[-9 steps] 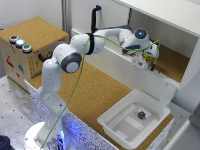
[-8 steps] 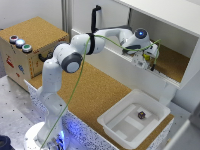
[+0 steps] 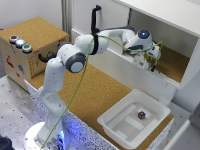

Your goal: Move to the white box and store the yellow object

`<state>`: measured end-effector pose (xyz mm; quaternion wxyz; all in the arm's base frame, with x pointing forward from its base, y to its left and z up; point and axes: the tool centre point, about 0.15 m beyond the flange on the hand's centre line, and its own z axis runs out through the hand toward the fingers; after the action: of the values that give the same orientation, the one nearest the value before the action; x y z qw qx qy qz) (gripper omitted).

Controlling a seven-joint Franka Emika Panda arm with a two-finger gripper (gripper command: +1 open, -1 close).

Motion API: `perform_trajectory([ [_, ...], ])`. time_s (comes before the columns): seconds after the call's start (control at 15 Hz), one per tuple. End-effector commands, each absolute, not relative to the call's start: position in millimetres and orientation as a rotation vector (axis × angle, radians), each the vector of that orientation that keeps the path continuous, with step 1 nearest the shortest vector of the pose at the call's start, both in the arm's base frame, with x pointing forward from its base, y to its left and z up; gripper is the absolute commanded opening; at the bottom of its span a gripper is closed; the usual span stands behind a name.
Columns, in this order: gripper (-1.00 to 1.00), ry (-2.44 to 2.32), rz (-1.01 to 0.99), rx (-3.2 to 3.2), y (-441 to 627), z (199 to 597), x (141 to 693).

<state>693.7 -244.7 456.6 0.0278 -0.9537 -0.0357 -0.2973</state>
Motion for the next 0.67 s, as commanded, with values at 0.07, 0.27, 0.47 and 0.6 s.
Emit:
perform_trajectory([
  [0.07,-1.00,-0.124,-0.757,-2.898,-249.4,443.5,699.4],
  [0.27,-1.00,-0.154,-0.818,-2.886,-259.6,458.3,666.0],
  [0.47,-1.00,-0.177,-0.873,-2.867,-274.0,473.1,621.9],
  [0.6,-1.00,-0.189,-0.898,-2.865,-282.3,479.3,589.9],
])
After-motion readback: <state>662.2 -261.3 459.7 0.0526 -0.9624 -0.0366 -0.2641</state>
